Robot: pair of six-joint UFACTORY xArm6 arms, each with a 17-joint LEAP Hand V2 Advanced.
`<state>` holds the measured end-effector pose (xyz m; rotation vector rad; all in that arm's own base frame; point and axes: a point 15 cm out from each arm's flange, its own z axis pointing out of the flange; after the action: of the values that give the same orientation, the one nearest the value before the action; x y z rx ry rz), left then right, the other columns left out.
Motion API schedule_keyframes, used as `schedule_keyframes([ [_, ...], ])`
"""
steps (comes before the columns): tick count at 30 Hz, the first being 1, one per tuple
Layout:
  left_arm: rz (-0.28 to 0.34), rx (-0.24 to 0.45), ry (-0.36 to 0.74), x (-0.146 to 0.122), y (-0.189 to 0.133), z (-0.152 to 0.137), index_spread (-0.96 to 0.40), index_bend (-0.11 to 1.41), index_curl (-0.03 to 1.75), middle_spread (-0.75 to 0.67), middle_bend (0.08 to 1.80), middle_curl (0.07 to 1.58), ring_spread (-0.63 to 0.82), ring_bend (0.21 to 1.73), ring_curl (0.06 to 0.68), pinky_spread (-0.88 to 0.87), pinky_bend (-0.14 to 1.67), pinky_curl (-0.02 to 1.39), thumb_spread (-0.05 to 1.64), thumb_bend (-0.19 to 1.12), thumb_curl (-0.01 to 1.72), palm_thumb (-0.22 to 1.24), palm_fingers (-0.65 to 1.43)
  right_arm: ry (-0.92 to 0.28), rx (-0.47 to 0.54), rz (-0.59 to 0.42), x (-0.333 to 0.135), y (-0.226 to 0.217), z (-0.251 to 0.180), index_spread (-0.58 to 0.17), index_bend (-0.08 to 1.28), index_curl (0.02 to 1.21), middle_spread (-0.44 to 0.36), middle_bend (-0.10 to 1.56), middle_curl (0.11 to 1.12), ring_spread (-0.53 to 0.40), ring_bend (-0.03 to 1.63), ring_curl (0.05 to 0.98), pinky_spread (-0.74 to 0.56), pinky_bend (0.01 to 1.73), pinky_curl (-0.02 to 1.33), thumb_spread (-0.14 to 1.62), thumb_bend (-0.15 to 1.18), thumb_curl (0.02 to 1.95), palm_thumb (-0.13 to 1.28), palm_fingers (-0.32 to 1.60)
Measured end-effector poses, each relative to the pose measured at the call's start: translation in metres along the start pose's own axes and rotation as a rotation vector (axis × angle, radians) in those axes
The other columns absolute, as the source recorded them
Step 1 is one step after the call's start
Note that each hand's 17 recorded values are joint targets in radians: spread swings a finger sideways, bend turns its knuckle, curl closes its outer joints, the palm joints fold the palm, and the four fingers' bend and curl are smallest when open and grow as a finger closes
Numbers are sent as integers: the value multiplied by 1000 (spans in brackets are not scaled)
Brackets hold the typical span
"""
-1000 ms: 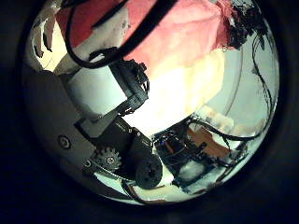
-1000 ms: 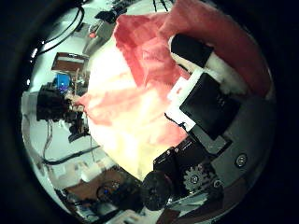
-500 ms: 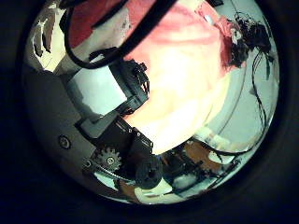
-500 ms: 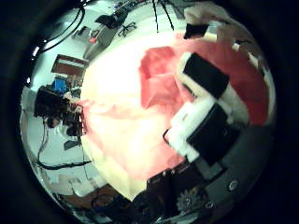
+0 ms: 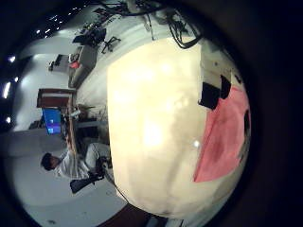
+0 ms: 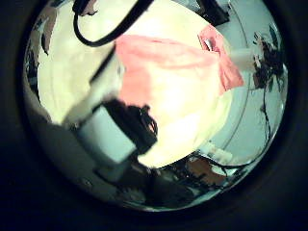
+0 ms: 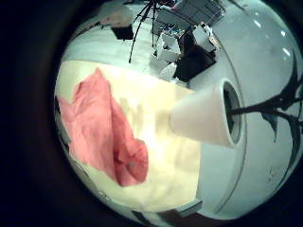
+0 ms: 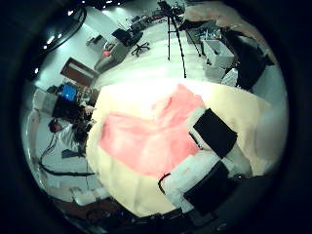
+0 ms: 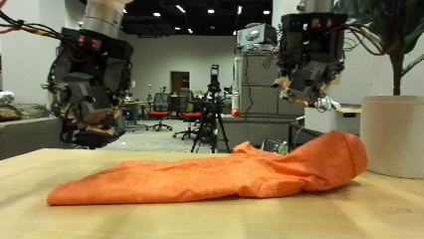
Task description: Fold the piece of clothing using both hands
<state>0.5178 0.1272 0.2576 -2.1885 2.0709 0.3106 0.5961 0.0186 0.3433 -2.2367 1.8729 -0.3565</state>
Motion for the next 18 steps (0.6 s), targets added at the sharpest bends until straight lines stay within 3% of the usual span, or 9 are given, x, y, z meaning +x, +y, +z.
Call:
schedule_keyframes([
  [4, -3, 14, 9, -15, 18, -10, -204, 142, 671, -207, 461, 484, -301, 876, 477, -608, 962, 670, 1251, -16, 243, 568, 204, 1, -56, -4, 3, 40, -9, -460, 477, 543, -105, 628, 440, -122, 819, 354, 294, 581, 427, 1390, -14, 275, 714, 248],
  [8, 23, 5, 52, -3, 51, -11, -151, 167, 622, -156, 441, 469, -218, 825, 447, -546, 902, 651, 1248, -19, 240, 541, 191, -8, -162, 4, 10, 94, 5, -443, 434, 520, -101, 609, 430, -105, 771, 336, 318, 548, 405, 1385, -31, 250, 631, 220],
  [14, 166, -44, 134, 87, 82, 3, -113, 232, 591, -55, 376, 442, -46, 704, 395, -336, 695, 599, 1245, -18, 238, 505, 109, -23, -241, 45, 21, 127, 32, -365, 344, 475, -77, 454, 378, -32, 670, 299, 319, 558, 387, 1299, -32, 227, 484, 119],
  [16, 216, -65, 141, 114, 90, 12, -104, 248, 582, -27, 355, 430, 7, 673, 375, -245, 612, 570, 1242, -19, 238, 493, 93, -26, -258, 47, 23, 131, 45, -353, 313, 455, -35, 414, 361, 0, 640, 281, 311, 544, 375, 1272, -26, 227, 464, 112],
  [18, 240, -68, 141, 127, 92, 15, -99, 247, 572, -13, 339, 420, 37, 654, 362, -194, 571, 550, 1241, -16, 239, 488, 104, -28, -272, 46, 23, 134, 52, -359, 318, 449, -76, 378, 350, 27, 592, 272, 298, 538, 370, 1279, -10, 230, 480, 94],
])
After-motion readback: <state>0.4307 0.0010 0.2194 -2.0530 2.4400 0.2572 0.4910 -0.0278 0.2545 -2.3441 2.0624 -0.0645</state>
